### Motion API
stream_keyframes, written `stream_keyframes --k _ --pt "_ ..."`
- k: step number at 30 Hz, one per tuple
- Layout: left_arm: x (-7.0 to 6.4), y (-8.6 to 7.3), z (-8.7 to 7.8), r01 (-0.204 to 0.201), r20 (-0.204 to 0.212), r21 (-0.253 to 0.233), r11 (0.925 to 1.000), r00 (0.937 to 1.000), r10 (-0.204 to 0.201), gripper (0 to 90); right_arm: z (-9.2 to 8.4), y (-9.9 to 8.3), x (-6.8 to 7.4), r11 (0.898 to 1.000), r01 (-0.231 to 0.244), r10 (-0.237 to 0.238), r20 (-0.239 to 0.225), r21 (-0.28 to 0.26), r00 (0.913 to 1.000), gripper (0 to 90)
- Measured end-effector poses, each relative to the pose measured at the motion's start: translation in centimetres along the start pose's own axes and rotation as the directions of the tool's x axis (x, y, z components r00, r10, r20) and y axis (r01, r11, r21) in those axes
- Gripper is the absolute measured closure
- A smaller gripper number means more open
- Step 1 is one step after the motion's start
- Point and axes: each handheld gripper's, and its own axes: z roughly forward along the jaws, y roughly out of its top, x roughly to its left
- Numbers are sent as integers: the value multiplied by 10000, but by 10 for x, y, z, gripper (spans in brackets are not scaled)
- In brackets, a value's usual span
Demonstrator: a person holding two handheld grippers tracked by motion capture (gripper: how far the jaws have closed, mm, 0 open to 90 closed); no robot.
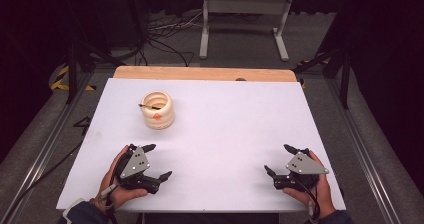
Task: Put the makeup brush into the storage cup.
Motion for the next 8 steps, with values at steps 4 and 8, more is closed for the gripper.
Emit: stream_keyframes --k 4,8 --pt "0 1 1 3 8 -37 10000 10000 -3 60 1 -1 0 10000 -2 2 -72 57 10000 111" --pt "0 1 2 65 43 5 10000 10000 -65 60 0 0 0 10000 -81 81 -76 -7 9999 111"
